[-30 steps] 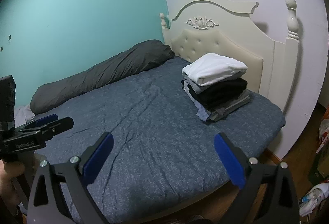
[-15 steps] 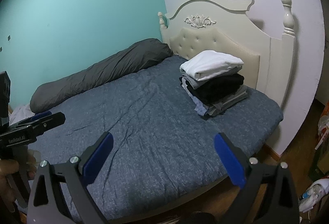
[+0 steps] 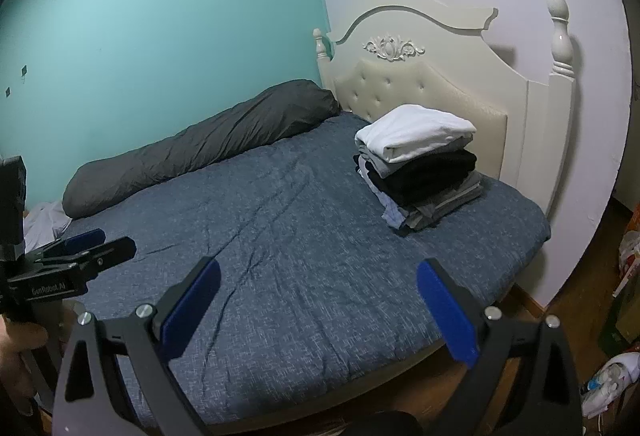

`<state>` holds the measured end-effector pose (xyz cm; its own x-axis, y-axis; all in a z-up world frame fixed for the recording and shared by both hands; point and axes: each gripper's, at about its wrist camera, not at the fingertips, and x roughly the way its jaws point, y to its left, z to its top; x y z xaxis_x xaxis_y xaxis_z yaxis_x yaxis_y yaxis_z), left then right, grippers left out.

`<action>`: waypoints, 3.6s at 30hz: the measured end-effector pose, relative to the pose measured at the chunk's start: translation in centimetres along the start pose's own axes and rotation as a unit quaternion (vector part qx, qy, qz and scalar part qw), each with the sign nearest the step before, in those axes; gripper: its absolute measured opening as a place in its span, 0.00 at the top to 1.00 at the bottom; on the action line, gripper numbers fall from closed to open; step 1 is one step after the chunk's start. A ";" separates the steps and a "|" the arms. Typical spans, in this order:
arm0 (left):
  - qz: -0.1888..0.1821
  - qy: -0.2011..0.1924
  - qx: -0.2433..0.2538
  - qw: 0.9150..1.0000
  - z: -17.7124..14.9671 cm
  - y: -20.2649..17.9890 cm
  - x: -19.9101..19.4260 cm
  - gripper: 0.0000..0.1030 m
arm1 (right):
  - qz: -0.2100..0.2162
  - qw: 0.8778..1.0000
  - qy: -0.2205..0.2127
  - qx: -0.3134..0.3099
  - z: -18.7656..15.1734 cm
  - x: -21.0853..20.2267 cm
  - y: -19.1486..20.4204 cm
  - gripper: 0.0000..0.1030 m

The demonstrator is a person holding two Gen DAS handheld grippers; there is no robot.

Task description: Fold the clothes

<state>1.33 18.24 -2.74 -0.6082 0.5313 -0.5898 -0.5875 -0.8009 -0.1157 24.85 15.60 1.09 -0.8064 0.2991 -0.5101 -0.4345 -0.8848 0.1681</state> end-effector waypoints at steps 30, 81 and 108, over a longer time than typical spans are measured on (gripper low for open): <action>0.024 -0.015 0.007 1.000 -1.8 1.0 -0.5 0.00 | -0.005 1.000 0.010 -0.003 -1.5 0.8 0.0 0.04; 0.001 -0.028 0.025 0.999 -1.8 0.0 -0.7 0.00 | -0.005 1.000 0.002 -0.010 -1.4 0.5 0.4 0.04; 0.005 -0.031 0.022 0.999 -1.8 0.2 -0.8 0.00 | -0.008 1.000 0.002 -0.007 -1.4 0.4 -0.1 0.03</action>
<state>2.66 17.20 -3.72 -0.6455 0.5408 -0.5392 -0.6035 -0.7939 -0.0738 25.14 15.25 -0.33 -0.7978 0.3117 -0.5161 -0.4418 -0.8847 0.1487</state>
